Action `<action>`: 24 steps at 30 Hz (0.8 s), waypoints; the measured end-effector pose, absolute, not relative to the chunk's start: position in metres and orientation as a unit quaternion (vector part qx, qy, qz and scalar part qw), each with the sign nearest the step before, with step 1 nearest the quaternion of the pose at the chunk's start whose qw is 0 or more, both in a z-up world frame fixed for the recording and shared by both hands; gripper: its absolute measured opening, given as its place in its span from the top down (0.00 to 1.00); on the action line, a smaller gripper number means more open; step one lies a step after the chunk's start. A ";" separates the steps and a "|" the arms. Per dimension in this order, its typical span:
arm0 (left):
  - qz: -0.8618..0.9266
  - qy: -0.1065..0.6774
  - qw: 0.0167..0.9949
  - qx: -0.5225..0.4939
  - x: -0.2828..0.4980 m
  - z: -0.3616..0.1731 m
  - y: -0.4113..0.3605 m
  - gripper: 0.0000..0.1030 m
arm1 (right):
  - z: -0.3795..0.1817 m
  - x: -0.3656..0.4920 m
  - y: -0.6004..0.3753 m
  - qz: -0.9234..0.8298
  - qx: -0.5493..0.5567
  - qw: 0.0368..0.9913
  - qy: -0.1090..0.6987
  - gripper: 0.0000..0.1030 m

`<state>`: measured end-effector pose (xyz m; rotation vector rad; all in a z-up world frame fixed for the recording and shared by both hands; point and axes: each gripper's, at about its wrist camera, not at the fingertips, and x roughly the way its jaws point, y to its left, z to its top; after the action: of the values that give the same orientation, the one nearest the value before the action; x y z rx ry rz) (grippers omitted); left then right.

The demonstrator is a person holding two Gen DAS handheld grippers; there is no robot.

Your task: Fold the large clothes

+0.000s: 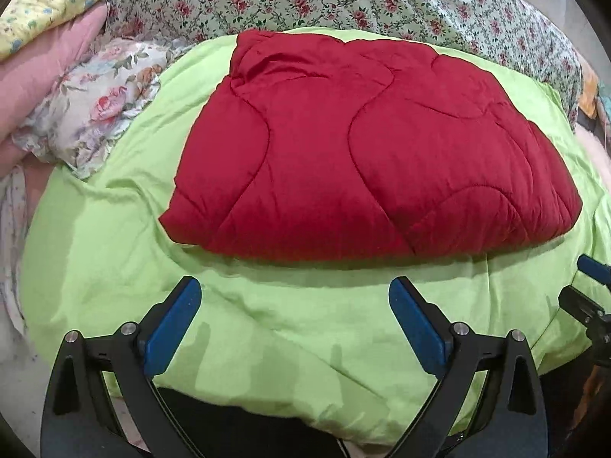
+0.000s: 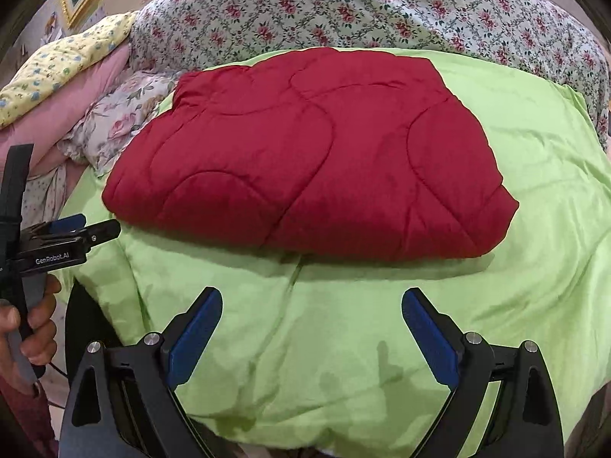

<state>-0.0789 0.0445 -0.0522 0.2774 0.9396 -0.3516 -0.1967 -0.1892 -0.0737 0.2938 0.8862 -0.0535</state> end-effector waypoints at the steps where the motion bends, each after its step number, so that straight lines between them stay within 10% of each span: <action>1: -0.168 0.448 0.868 0.136 -0.081 -0.050 0.044 0.03 | -0.071 -0.197 -0.188 -0.024 0.141 0.893 0.427 0.06; 24: -0.160 0.432 0.874 0.153 -0.071 -0.032 0.025 0.00 | -0.052 -0.172 -0.193 -0.024 0.140 0.896 0.422 0.01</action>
<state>-0.0711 0.0251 -0.0322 0.3206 0.9025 -0.3341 -0.1720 -0.1926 -0.0518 0.2898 0.8742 -0.0507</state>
